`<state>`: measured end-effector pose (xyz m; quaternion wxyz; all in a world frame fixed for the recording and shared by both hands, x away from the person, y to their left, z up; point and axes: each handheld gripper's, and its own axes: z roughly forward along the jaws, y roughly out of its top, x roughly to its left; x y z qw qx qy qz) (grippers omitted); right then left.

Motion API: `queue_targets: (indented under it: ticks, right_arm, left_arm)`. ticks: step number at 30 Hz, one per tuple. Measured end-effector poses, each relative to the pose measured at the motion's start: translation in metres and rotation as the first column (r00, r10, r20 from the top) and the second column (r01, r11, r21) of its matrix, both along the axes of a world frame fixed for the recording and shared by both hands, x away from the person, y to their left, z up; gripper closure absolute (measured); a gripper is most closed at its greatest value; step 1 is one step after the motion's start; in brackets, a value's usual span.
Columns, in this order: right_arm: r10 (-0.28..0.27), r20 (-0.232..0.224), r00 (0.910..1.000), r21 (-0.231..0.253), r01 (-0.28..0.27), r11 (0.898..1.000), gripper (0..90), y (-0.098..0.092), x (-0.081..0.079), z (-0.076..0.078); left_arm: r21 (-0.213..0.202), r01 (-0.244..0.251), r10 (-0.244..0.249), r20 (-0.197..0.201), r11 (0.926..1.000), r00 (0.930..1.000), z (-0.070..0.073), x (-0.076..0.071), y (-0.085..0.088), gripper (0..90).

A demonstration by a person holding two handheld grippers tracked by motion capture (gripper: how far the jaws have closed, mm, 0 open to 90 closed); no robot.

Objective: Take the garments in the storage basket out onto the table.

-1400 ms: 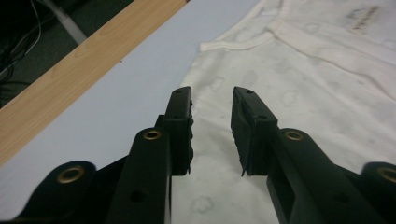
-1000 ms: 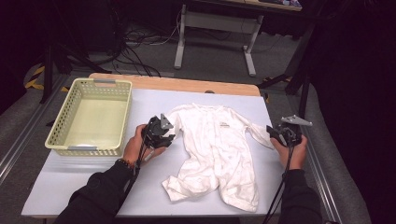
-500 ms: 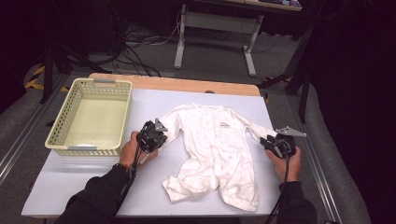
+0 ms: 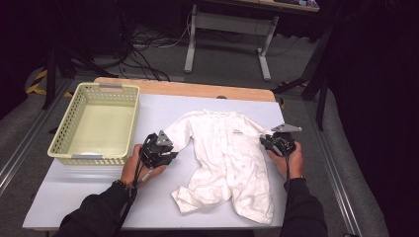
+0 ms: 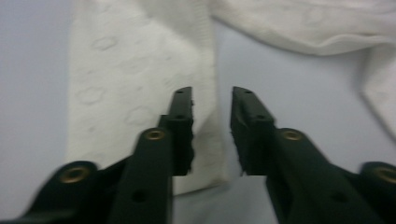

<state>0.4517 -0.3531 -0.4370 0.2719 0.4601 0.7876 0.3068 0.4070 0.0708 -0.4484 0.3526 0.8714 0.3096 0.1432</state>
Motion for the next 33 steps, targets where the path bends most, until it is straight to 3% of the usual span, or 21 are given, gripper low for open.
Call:
queue_targets:
  ticks: [2,4,5,6,7,9,11,13,19,21,26,30,33]
  right_arm:
    - [-0.007,-0.006,1.0,-0.013,0.007,1.0,65.6,0.0,0.003,-0.001]
    - [-0.02,-0.017,0.9997,-0.016,0.02,1.0,66.0,-0.001,0.007,-0.002]
    - [-0.012,-0.022,0.9997,-0.024,0.011,1.0,68.5,-0.001,0.011,-0.003]
    - [-0.012,-0.022,0.9997,-0.024,0.011,1.0,68.5,-0.001,0.011,-0.003]
    - [-0.007,-0.026,0.9996,-0.044,0.006,0.999,74.0,0.001,0.013,-0.003]
    - [-0.004,-0.03,0.9996,-0.048,0.003,0.999,77.4,0.002,0.015,-0.004]
    - [-0.004,-0.042,0.9991,-0.082,0.0,0.997,85.0,0.005,0.017,-0.007]
    - [0.003,-0.044,0.999,-0.108,-0.008,0.994,89.6,0.008,0.018,-0.007]
    - [0.035,-0.048,0.9982,-0.131,-0.041,0.99,90.0,0.009,0.01,-0.001]
    - [0.063,-0.041,0.9971,-0.129,-0.068,0.989,90.0,0.01,0.003,0.002]
    - [0.084,-0.048,0.9953,-0.153,-0.09,0.984,89.3,0.01,-0.01,0.002]
    - [0.095,-0.063,0.9935,-0.135,-0.102,0.985,83.9,0.008,-0.019,-0.006]
    - [0.078,-0.04,0.9961,-0.099,-0.082,0.992,79.0,0.003,-0.026,-0.004]
  left_arm:
    - [0.015,0.019,-0.019,-0.006,0.9997,0.9998,-0.003,0.001,-0.003,61.4]
    - [0.044,0.015,-0.014,-0.014,0.9989,0.9998,-0.007,0.004,-0.006,62.8]
    - [0.027,0.018,-0.018,-0.02,0.9995,0.9996,-0.008,0.005,-0.004,71.3]
    - [0.026,0.007,-0.006,-0.018,0.9996,0.9998,-0.008,0.006,-0.003,71.3]
    - [0.038,0.0,0.0,-0.009,0.9993,1.0,-0.008,0.006,-0.002,81.6]
    - [0.047,-0.012,0.012,-0.007,0.9988,0.9999,-0.008,0.008,0.0,86.5]
    - [0.045,-0.011,0.012,-0.016,0.9989,0.9998,-0.007,0.009,0.001,89.0]
    - [0.072,-0.014,0.014,-0.004,0.9973,0.9999,-0.006,0.007,0.001,89.8]
    - [0.121,-0.023,0.022,0.01,0.9923,0.9997,-0.002,-0.003,0.011,90.0]
    - [0.139,-0.046,0.044,0.019,0.9893,0.9989,0.0,-0.007,0.019,90.0]
    - [0.151,-0.073,0.068,0.038,0.9858,0.997,0.003,-0.015,0.031,89.9]
    - [0.156,-0.103,0.095,0.06,0.9824,0.9937,0.004,-0.017,0.036,89.8]
    - [0.137,-0.093,0.082,0.086,0.9862,0.993,0.007,-0.022,0.034,89.3]
